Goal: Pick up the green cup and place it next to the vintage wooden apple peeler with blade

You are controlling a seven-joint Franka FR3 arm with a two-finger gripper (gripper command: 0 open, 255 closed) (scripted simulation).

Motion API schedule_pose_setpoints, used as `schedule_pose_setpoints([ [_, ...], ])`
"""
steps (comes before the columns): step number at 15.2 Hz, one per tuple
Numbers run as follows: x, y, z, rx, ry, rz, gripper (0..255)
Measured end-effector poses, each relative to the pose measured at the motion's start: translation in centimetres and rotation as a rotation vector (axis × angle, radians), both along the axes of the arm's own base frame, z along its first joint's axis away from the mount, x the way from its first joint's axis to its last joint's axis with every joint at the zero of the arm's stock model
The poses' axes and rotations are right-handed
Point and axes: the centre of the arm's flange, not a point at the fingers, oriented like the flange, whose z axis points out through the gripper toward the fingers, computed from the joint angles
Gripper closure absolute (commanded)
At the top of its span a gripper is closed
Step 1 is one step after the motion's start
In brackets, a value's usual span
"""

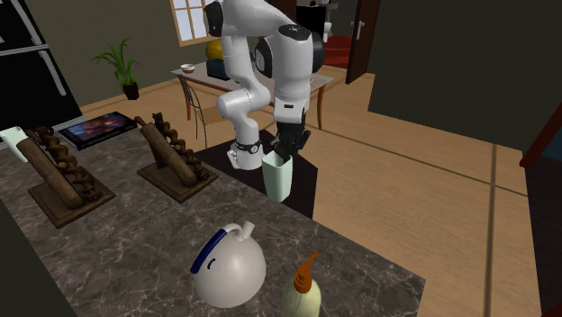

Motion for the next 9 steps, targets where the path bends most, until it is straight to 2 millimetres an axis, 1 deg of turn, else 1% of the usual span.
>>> schedule_pose_setpoints([
  [9,0.0,0.0,4.6,0.000,0.000,0.000,255],
])
